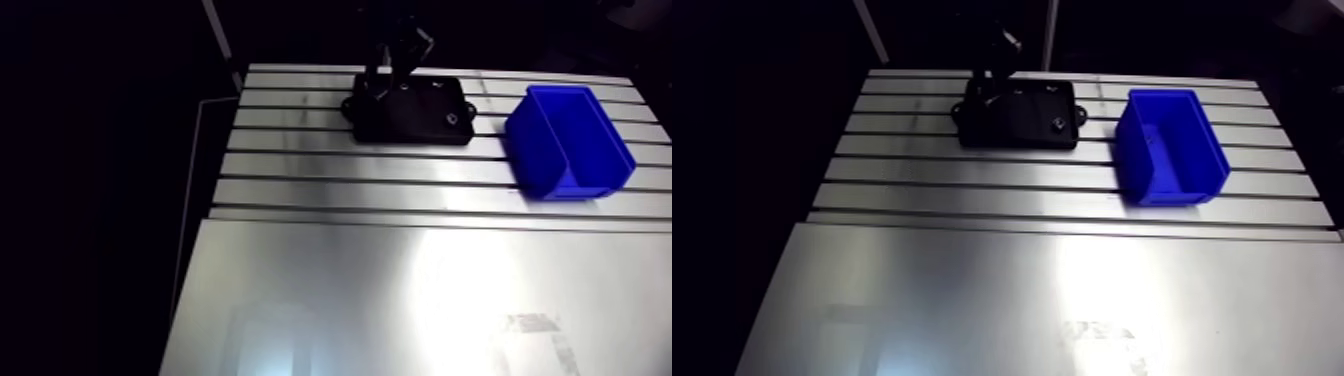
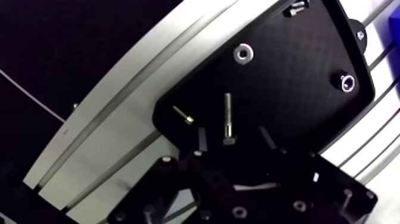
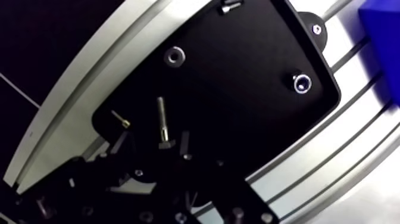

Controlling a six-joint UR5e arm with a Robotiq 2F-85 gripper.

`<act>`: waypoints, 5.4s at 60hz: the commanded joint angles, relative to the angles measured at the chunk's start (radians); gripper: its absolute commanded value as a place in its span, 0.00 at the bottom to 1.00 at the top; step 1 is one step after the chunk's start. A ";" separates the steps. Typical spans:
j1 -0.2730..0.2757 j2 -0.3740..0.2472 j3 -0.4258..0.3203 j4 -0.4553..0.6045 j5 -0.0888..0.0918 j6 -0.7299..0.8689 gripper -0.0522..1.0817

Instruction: Pick up the M10 bolt from the tray and put it into the blue bin.

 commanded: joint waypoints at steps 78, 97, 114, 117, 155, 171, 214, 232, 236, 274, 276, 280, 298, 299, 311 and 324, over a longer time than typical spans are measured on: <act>-0.004 0.021 0.006 -0.009 0.000 -0.008 0.51; -0.004 0.021 0.009 -0.011 -0.003 -0.008 0.51; -0.006 0.021 0.007 -0.017 -0.003 -0.008 0.52; -0.005 0.021 0.007 -0.017 -0.003 -0.008 0.52; -0.008 0.030 0.007 -0.017 -0.003 -0.008 0.54; -0.009 0.038 0.007 -0.017 -0.003 -0.008 0.55; -0.004 0.038 0.012 -0.037 -0.003 -0.009 0.60; -0.003 0.038 0.012 -0.037 -0.003 -0.008 0.62; -0.003 0.038 0.012 -0.037 -0.003 -0.008 0.62; -0.003 0.044 0.009 -0.037 -0.002 -0.006 0.66; -0.003 0.044 0.009 -0.037 -0.002 -0.006 0.66; -0.003 0.044 0.009 -0.037 -0.002 -0.006 0.66; -0.003 0.044 0.012 -0.037 -0.002 -0.008 0.68; -0.004 0.044 0.012 -0.037 -0.002 -0.008 0.68; -0.003 0.044 0.012 -0.037 -0.002 -0.008 0.71; -0.003 0.041 0.010 -0.037 -0.002 -0.008 0.74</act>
